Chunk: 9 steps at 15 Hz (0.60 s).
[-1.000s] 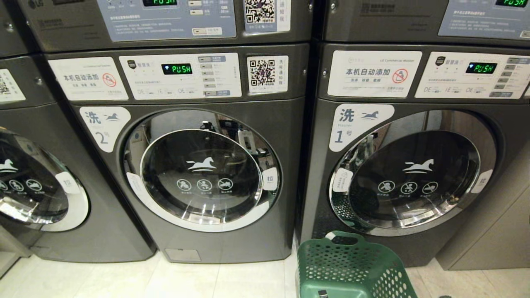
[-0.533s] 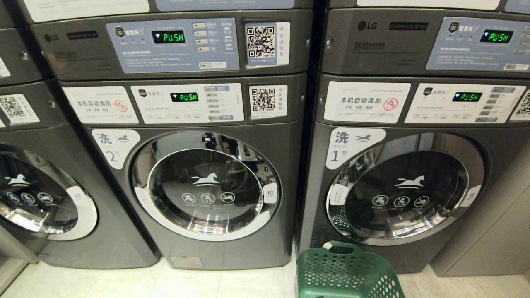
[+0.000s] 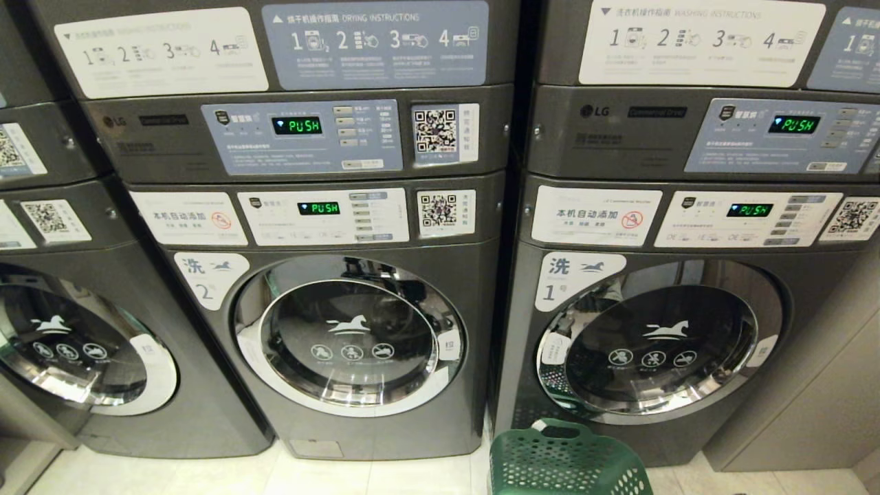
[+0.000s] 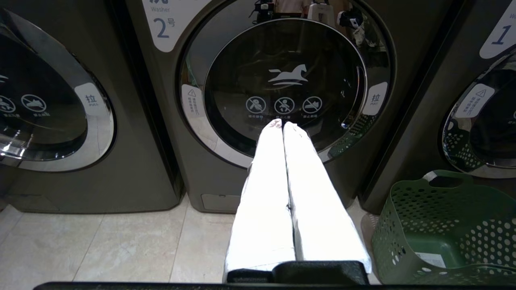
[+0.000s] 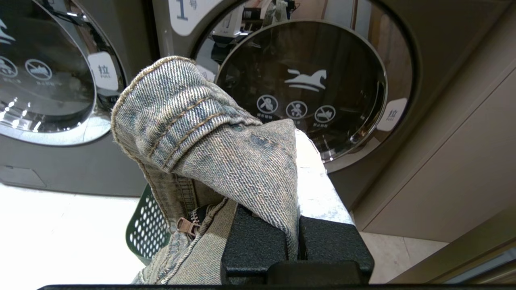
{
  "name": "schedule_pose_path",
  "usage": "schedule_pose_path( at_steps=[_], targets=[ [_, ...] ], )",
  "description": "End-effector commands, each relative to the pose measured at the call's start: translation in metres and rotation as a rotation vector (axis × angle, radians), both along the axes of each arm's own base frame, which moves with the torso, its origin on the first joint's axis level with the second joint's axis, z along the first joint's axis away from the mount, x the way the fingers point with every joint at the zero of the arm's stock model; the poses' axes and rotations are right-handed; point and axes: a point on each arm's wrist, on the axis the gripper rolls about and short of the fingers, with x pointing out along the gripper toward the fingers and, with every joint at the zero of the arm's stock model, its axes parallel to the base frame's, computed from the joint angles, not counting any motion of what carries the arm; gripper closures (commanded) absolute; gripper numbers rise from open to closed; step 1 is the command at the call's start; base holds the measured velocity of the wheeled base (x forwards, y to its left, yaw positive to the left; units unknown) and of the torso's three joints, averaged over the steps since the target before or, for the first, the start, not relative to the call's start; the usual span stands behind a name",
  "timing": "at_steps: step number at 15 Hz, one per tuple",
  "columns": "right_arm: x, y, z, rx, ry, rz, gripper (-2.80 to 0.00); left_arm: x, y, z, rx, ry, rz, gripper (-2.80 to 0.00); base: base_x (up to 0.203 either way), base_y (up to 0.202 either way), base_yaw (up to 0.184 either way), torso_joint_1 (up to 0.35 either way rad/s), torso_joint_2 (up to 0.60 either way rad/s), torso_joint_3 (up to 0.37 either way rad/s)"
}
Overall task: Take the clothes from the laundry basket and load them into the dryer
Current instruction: Take the clothes out of the basket
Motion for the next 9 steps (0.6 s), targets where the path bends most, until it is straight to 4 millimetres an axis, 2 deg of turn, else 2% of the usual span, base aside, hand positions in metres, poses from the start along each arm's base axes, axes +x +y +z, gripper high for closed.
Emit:
schedule_pose_path(
  at_steps=[1,7,9],
  targets=[
    [0.0001,0.0,0.0,-0.001,0.001,0.0,0.0,0.0,0.0,0.0,0.0,-0.001,0.0,0.0,0.0,0.0,0.0,0.212,-0.53,-0.319],
    [0.0,0.0,0.0,-0.002,0.0,0.001,0.0,0.0,0.0,0.0,0.001,-0.001,0.001,0.0,0.0,0.0,0.0,0.23,-0.55,-0.326],
    [0.0001,0.0,0.0,-0.004,0.001,0.001,0.0,0.0,0.0,0.0,0.001,-0.001,0.001,0.0,0.136,0.0,0.0,0.24,-0.61,-0.341]
  ],
)
